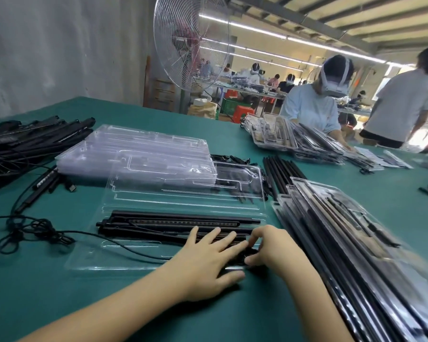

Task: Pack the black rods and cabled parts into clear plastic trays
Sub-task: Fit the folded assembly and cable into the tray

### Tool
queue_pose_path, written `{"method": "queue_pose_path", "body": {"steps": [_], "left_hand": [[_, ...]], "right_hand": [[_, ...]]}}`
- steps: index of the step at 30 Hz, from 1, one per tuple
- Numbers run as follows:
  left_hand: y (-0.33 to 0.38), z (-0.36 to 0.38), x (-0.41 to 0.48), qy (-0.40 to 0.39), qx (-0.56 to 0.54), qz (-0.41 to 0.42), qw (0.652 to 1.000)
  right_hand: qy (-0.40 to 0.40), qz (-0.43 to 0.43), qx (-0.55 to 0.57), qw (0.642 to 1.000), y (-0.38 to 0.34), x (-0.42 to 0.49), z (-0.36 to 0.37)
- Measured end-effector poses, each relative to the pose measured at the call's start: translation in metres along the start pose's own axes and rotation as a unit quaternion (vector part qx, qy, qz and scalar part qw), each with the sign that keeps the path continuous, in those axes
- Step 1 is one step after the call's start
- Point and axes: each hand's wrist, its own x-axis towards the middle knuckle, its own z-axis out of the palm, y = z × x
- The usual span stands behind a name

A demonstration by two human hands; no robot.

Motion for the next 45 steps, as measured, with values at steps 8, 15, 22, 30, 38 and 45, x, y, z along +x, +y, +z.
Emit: {"method": "queue_pose_path", "body": {"steps": [8,15,22,30,38,45], "left_hand": [[0.007,0.003,-0.001,0.011,0.023,-0.003,1.0],[0.006,0.003,-0.002,0.011,0.007,-0.007,1.0],[0.004,0.004,-0.002,0.009,0.003,0.0,1.0],[-0.003,0.005,-0.001,0.018,0.0,0.021,1.0],[-0.004,0.003,-0.002,0.004,0.006,0.022,1.0],[-0.002,0.0,-0.003,0.012,0.011,0.023,1.0]], "right_hand": [[-0.029,0.011,-0.004,1.0,0.003,0.007,-0.004],[-0.065,0.045,0.131,0.988,-0.002,0.026,-0.044],[0.091,0.087,0.397,0.909,-0.023,0.09,-0.052],[0.099,0.13,0.656,0.737,-0.016,0.101,-0.057],[0.039,0.074,0.37,0.925,0.018,0.022,-0.071],[0.054,0.05,-0.106,0.992,0.005,0.005,-0.013]]}}
